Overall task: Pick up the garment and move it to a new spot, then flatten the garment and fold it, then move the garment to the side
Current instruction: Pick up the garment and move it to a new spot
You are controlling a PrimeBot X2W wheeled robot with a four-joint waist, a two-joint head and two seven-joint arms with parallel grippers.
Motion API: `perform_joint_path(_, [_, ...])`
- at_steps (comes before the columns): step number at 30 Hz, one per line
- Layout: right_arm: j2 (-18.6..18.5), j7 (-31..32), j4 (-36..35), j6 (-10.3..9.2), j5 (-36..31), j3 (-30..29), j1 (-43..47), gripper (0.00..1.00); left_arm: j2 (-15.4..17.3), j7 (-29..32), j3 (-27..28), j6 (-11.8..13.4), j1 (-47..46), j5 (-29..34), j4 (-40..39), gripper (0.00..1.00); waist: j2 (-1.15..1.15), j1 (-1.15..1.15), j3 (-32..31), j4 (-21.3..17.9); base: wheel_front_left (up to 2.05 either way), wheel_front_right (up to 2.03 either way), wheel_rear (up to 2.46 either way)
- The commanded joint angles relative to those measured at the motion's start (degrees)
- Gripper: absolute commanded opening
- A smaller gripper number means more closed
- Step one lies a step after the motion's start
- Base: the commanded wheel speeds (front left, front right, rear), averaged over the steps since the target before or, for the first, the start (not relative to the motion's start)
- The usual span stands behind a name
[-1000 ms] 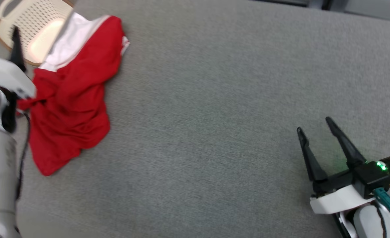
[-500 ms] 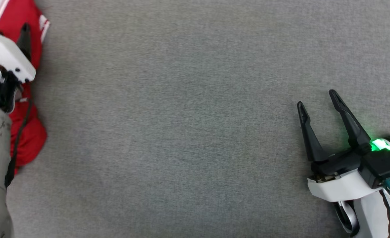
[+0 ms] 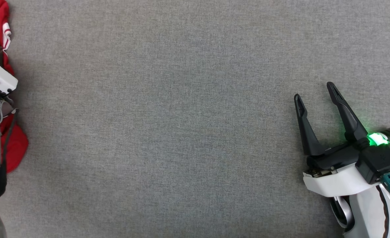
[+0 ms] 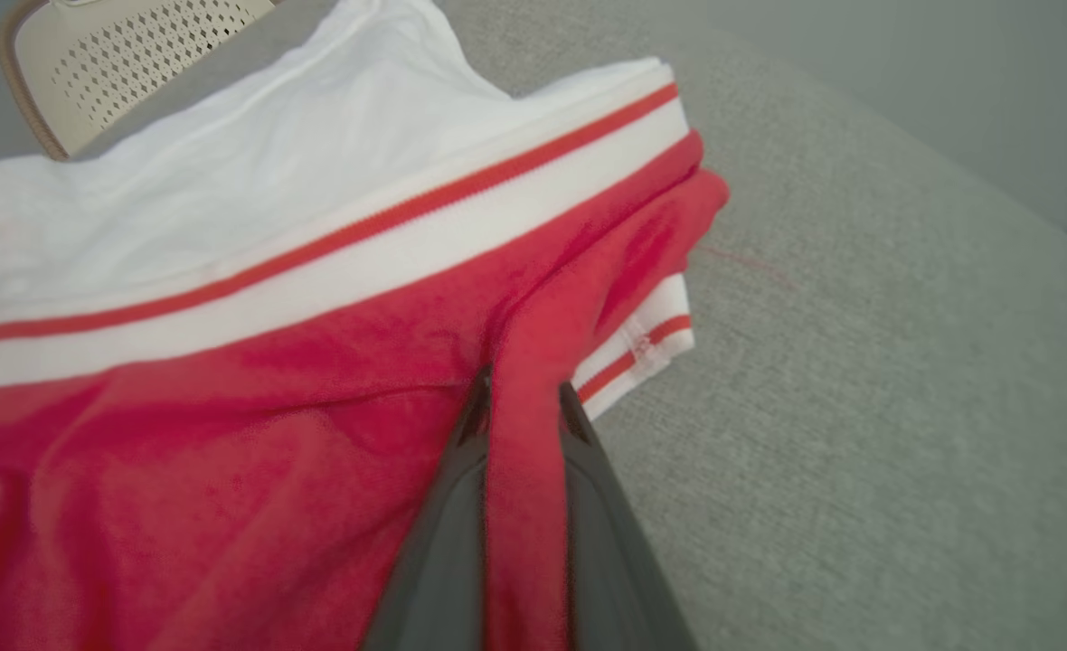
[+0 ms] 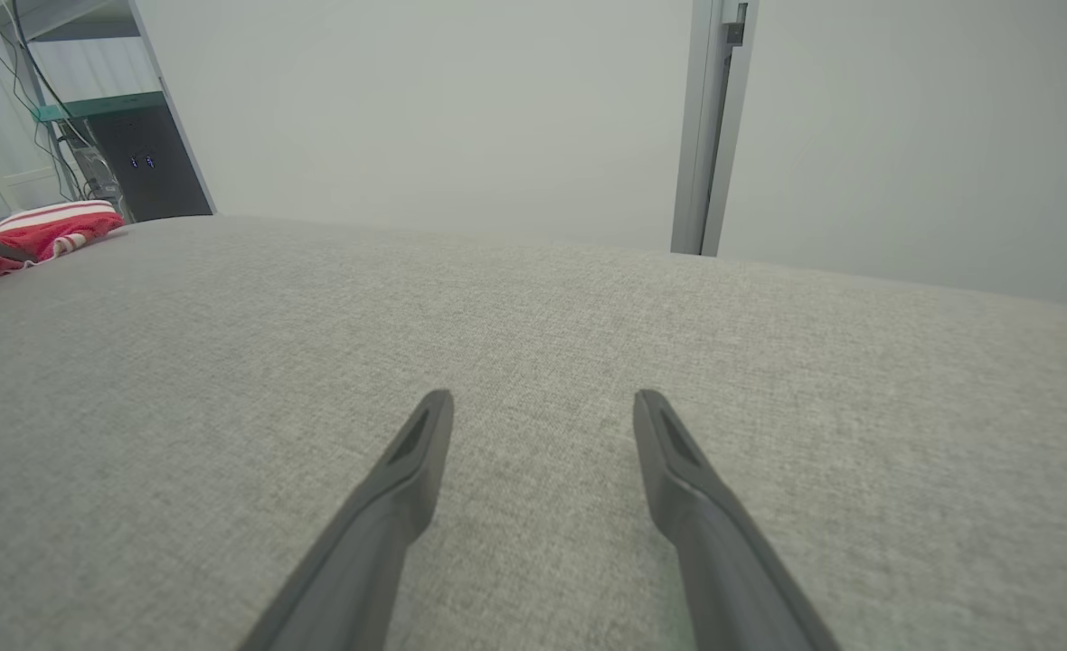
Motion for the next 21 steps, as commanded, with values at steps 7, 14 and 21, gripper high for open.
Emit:
perform_joint_path(7, [0.4,1.1,4.4,-0.36,0.9,0.0,2.3,1.00,-1.2,-5.1,-1.0,-0.1,5.1,-9.4,-11.2,0.00,0.00,0.00,-3.9,-1.1,0.00,0.00,0.00])
perform_joint_path(14, [3.1,0.8,4.4,-0.33,2.5,0.1,2.6,1.00,-2.5,-1.0,0.4,-0.1,13.2,-32.5,-32.2,0.00,0.00,0.00,-11.6,-4.0,0.00,0.00,0.00])
perform_joint_path(21, [5.2,0.8,5.1,-0.31,4.5,0.6,5.3,1.00,-2.1,1.9,0.0,-0.1,22.2,-42.8,-49.3,0.00,0.00,0.00,-19.9,-9.7,0.00,0.00,0.00])
